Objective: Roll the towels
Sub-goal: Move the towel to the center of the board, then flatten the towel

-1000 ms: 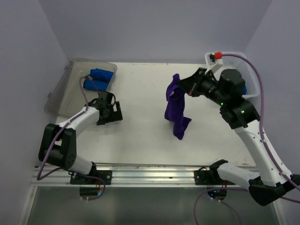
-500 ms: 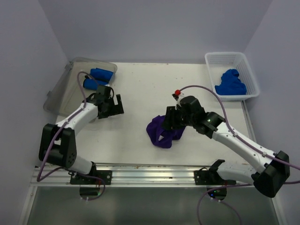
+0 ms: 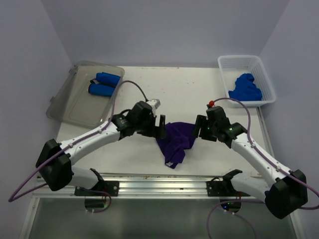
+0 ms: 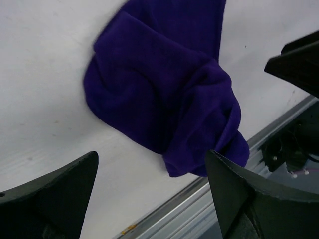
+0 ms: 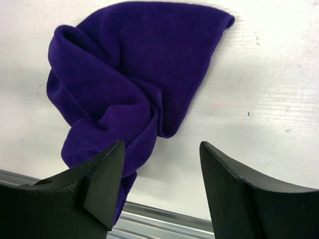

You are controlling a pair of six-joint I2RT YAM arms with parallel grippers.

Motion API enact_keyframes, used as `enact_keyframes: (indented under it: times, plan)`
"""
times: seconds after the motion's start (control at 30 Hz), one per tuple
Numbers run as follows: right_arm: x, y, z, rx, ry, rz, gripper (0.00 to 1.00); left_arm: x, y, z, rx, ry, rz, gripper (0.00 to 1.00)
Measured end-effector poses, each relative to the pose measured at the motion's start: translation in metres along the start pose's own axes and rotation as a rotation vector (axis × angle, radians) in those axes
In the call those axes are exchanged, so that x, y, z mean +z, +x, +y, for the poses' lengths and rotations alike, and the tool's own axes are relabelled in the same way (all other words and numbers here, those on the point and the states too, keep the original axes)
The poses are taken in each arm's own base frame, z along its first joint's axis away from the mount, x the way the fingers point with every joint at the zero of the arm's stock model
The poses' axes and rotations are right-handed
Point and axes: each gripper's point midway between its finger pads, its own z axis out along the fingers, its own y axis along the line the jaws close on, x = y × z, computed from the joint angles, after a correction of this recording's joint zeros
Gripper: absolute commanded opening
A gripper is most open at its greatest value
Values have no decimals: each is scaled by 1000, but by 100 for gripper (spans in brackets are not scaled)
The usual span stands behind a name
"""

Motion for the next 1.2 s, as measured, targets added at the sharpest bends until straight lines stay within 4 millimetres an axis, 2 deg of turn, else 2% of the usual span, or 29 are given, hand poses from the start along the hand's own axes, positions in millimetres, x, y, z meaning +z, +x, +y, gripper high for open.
enact_keyframes:
  times: [0.17,0.2,0.27,0.3,0.37,0.4,0.43,0.53,0.63,0.73,0.87,0.97,1.07,1.1,1.2]
  plan:
    - [-4,11,-6,18,-2,0,67,29,70,-45,48,86,150,89]
    - [-4,12,-7,19,0,2,67,32,81,-49,57,91,176,87]
    - [-4,14,-8,20,3,7,67,40,101,-54,65,96,224,74]
    - [-4,14,-8,20,4,8,67,43,104,-56,66,97,233,59]
    - [-3,14,-9,20,4,9,69,50,105,-57,60,100,231,35]
    - [-3,15,-9,20,5,11,71,54,105,-57,55,100,230,11]
    - [-2,15,-9,20,6,13,74,57,105,-57,49,96,231,2]
    - [3,16,-10,18,16,24,74,65,105,-53,49,75,236,0]
    - [20,19,-15,16,56,59,73,59,98,-48,40,56,219,0]
    - [44,23,-21,21,98,99,71,35,73,-44,19,50,145,0]
    - [74,23,-27,57,127,123,62,-11,30,-43,-18,81,-9,0]
    - [93,20,-24,79,119,130,51,-35,12,-44,-31,99,-81,0]
    - [108,4,-8,99,63,85,17,-44,5,-41,-28,88,-99,0]
    - [112,2,-6,103,54,77,0,-45,5,-37,-27,74,-95,0]
    - [116,-2,-6,118,57,76,0,-46,5,-25,-24,21,-81,0]
